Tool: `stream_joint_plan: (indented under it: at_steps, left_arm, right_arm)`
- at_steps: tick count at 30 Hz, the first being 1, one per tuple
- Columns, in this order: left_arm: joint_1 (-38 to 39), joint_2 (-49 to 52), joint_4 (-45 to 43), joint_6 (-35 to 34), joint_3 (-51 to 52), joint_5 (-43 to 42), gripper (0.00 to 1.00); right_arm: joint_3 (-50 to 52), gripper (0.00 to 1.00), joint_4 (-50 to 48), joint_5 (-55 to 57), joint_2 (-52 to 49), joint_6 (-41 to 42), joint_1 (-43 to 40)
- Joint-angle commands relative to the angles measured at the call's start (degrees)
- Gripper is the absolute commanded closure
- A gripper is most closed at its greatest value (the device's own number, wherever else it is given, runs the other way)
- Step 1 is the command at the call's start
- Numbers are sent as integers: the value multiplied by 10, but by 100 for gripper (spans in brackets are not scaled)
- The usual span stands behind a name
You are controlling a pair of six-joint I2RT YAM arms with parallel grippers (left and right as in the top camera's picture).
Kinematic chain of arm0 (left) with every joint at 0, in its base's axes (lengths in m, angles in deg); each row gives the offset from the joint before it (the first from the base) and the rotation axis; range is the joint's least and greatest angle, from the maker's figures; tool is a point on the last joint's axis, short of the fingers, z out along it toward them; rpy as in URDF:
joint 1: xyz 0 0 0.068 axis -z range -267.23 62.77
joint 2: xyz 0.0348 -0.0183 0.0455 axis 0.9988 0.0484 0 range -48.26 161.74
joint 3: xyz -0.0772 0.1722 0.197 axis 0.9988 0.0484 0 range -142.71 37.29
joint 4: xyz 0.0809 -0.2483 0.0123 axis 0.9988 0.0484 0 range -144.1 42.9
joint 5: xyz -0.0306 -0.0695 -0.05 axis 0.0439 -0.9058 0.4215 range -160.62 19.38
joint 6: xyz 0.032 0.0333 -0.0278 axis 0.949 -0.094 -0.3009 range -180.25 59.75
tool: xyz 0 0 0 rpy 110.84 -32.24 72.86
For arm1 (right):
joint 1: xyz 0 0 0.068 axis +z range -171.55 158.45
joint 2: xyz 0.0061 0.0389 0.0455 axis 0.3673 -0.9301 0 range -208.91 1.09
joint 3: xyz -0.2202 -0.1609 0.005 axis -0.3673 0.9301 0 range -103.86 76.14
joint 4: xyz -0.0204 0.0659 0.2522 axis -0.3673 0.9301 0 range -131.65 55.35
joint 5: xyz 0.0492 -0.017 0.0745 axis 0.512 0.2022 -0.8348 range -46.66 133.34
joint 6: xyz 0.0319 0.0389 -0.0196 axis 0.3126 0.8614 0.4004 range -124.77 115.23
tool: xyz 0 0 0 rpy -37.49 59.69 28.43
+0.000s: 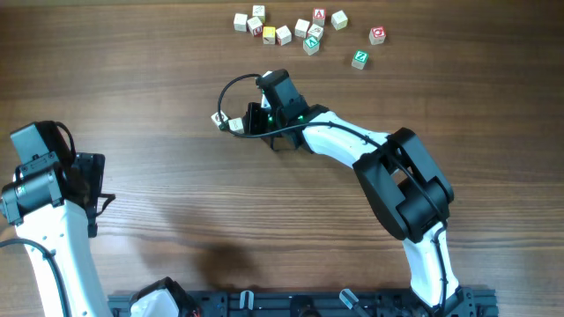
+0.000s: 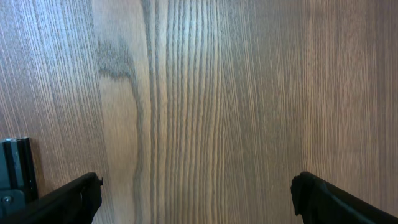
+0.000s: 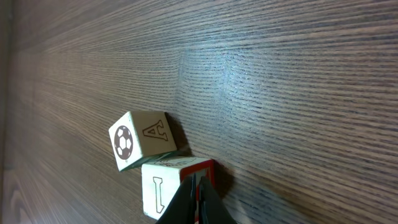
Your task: Form a circle
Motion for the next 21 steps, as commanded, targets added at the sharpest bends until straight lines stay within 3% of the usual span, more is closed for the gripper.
stream_joint_plan:
  at_steps: [1,21]
  left_arm:
    - [-3,3,0,-9,0,-2,0]
    - [-3,3,0,-9,0,-2,0]
  right_arm:
    - [5,95,3,19,-12,-8,-1]
    - [-121,95,-19,51,-14,-108,-35]
